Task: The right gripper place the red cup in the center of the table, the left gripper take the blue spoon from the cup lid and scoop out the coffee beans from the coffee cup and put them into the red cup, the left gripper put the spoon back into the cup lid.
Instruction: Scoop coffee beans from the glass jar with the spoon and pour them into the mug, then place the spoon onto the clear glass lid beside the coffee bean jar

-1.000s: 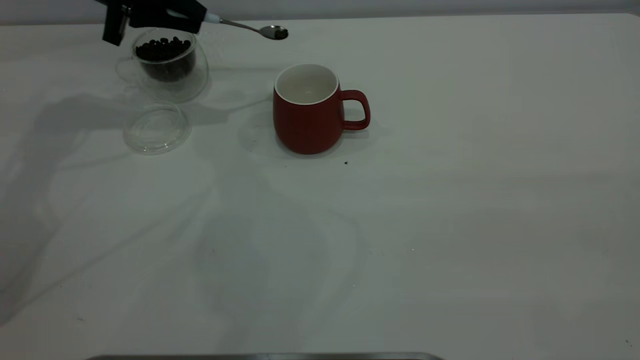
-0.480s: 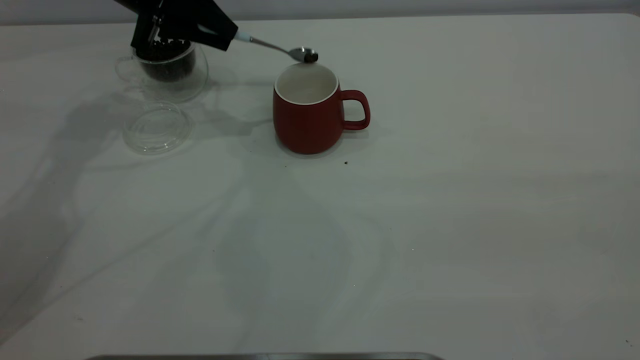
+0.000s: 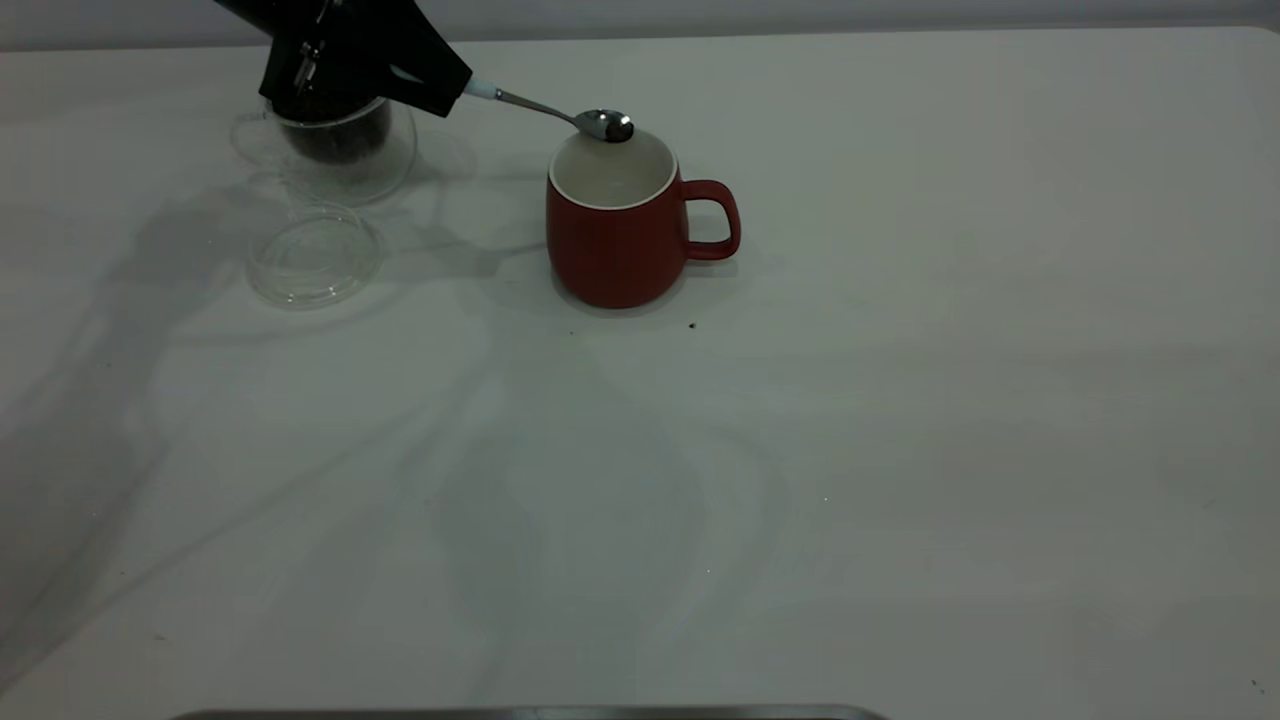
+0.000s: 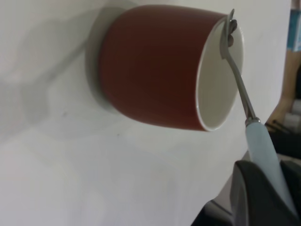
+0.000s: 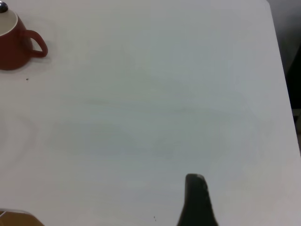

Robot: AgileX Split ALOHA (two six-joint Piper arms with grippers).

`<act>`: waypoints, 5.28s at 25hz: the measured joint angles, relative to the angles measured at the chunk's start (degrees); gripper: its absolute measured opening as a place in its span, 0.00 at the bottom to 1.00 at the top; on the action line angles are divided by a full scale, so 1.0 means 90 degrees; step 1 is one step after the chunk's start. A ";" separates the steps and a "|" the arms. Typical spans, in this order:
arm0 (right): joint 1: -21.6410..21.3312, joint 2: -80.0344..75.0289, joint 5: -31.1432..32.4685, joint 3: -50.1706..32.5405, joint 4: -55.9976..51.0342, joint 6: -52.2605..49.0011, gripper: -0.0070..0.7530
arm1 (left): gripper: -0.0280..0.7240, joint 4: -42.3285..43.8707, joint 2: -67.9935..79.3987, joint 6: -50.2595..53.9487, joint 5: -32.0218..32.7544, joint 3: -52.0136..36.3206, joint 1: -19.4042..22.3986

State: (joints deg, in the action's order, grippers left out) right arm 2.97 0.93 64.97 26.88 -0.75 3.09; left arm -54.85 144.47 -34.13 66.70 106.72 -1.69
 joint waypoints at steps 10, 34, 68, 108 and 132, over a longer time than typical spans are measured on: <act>0.0000 0.0000 0.0000 0.0000 0.0000 0.0000 0.77 | 0.20 0.0211 0.0000 -0.1808 0.0000 0.0000 -0.0012; 0.0000 0.0000 0.0000 0.0000 0.0000 0.0000 0.77 | 0.20 0.0491 -0.0909 -0.2002 0.0000 0.0234 0.0282; 0.0000 0.0000 0.0000 -0.0005 0.0000 0.0000 0.77 | 0.20 -0.2031 -0.1329 -0.4152 -0.1386 -0.5090 0.3389; 0.0000 0.0000 0.0000 -0.0005 0.0000 0.0000 0.77 | 0.79 -0.3909 0.0071 -0.4530 -0.0958 -0.4772 0.2967; 0.0000 0.0000 0.0000 -0.0005 0.0000 0.0000 0.77 | 0.80 -0.3745 0.0071 -0.4530 -0.1648 -0.4772 0.2967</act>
State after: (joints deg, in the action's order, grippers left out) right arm 2.97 0.93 64.97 26.84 -0.75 3.09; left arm -88.56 145.11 -74.90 51.87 63.77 25.01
